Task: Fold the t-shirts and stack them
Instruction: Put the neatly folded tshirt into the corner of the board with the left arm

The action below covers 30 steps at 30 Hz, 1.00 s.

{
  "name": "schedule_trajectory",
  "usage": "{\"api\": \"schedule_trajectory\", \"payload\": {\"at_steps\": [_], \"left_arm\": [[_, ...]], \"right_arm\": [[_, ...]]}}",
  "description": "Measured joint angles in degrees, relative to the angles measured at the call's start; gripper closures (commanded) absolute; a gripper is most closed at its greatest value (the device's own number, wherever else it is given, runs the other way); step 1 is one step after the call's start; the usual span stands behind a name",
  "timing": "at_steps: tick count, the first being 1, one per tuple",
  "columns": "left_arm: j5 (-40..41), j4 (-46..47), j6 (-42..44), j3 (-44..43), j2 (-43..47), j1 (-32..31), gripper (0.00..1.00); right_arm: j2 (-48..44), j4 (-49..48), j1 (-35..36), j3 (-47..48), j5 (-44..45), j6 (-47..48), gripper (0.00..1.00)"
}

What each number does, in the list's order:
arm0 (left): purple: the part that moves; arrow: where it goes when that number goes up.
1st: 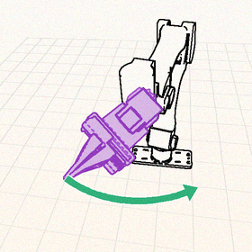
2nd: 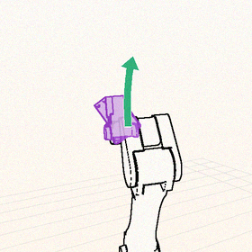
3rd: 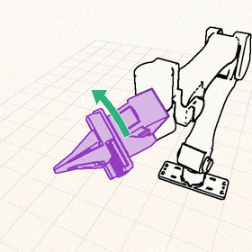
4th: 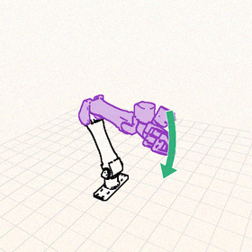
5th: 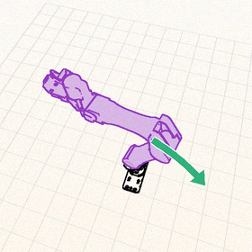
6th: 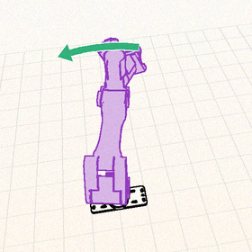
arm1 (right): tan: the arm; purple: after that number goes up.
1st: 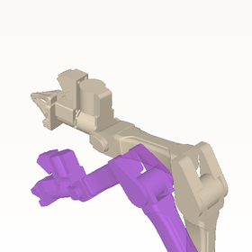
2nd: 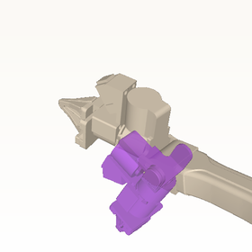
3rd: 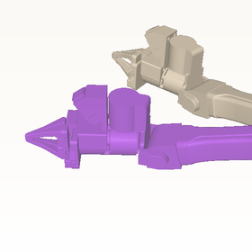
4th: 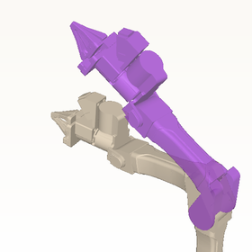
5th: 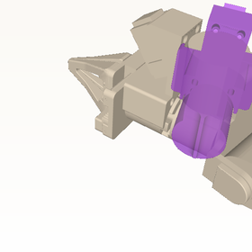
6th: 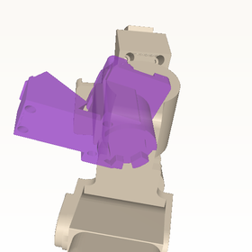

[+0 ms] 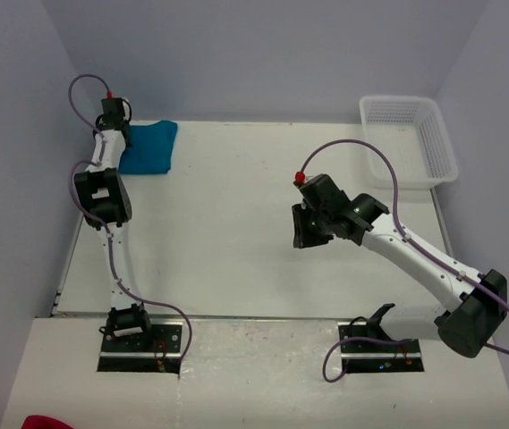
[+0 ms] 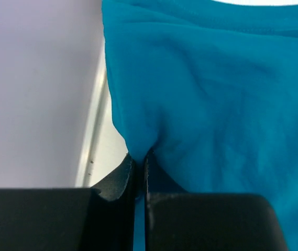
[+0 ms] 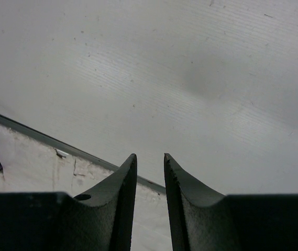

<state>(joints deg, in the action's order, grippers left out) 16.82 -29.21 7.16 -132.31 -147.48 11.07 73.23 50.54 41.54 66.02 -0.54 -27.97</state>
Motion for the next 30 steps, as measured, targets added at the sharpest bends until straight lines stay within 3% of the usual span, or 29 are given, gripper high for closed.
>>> {"api": "schedule_trajectory", "payload": {"at_steps": [7, 9, 10, 11, 13, 14, 17, 24, 30], "left_arm": [[0.9, 1.8, 1.0, -0.3, 0.0, 1.2, 1.0], [1.0, 2.1, 1.0, -0.3, 0.0, 1.3, 0.81], [1.3, 2.2, 1.0, -0.3, 0.0, 1.3, 0.66], [1.6, 2.3, 1.2, -0.3, 0.0, 1.3, 0.39], [2.3, 2.8, 1.2, -0.3, 0.0, 1.3, 0.25], [2.8, 3.6, 0.9, -0.1, 0.0, 1.3, 0.03], [3.9, 5.7, 0.0, 1.7, 0.5, 1.3, 0.0], [9.8, 6.3, -1.1, 5.6, 4.7, 0.8, 0.0], [16.5, 7.4, -1.1, 6.9, 14.2, -3.4, 0.0]], "right_arm": [[0.0, 0.2, -0.5, 0.0, 0.0, 0.0, 0.71], [0.0, 0.2, -0.5, 0.0, 0.0, 0.0, 0.69], [0.0, 0.2, -0.5, 0.0, 0.0, 0.1, 0.66], [0.0, 0.2, -0.5, 0.0, 0.0, 0.1, 0.6], [0.0, 0.2, -0.5, 0.0, -0.1, 0.2, 0.47], [0.0, 0.2, -0.5, 0.0, -0.2, 0.5, 0.42], [-0.1, 0.0, -0.5, 0.0, -0.4, 0.9, 0.33], [-1.8, -0.9, -0.6, -1.0, -0.5, 1.0, 0.3], [-4.8, -2.2, -0.7, -2.8, -0.5, 1.0, 0.26]]}}
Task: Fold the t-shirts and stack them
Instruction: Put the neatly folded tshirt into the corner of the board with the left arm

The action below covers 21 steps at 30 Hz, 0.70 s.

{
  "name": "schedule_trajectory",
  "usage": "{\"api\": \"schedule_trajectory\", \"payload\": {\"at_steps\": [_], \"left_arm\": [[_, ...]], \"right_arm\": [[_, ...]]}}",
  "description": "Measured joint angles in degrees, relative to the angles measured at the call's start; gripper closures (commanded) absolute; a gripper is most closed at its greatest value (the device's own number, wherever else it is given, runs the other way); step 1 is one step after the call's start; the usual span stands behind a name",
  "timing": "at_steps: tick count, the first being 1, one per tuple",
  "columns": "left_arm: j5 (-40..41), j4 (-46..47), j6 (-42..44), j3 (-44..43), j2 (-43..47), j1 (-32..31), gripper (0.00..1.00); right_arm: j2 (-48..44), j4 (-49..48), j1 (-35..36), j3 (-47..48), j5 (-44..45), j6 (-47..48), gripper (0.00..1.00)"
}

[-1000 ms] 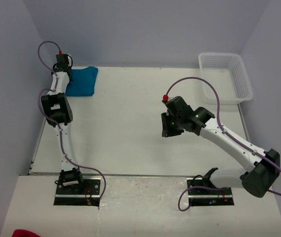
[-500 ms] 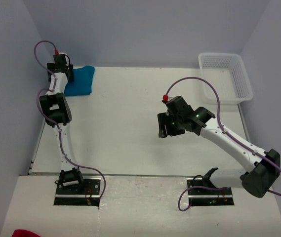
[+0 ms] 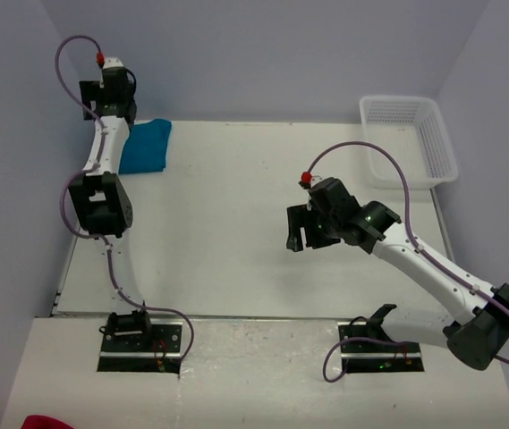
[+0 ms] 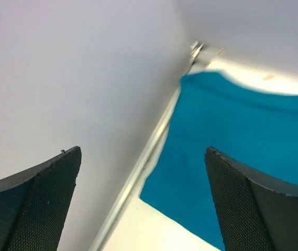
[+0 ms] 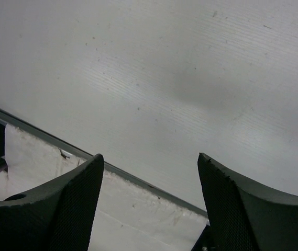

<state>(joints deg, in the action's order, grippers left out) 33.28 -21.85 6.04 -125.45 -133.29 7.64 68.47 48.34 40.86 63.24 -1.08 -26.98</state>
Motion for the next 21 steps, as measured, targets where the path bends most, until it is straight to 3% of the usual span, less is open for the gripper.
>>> {"api": "schedule_trajectory", "payload": {"at_steps": [5, 8, 15, 21], "left_arm": [[-0.9, -1.4, -4.5, 0.6, 11.1, -9.6, 0.0], [-6.2, -1.5, -11.2, 7.9, 20.6, -16.1, 0.0], [-17.5, 7.2, -25.6, 46.5, 45.0, -27.7, 0.0], [-18.2, 7.1, -30.5, 65.8, 53.2, -37.6, 0.0]], "right_arm": [[-0.7, -1.7, 0.0, -0.8, -0.1, -0.1, 0.24], [-0.9, -3.2, 0.0, -1.6, 0.1, 0.0, 0.23], [-2.5, -6.4, 0.0, -4.2, 0.3, 0.1, 0.22], [-5.2, -10.6, 0.0, -6.7, -1.6, 0.0, 0.2]]}}
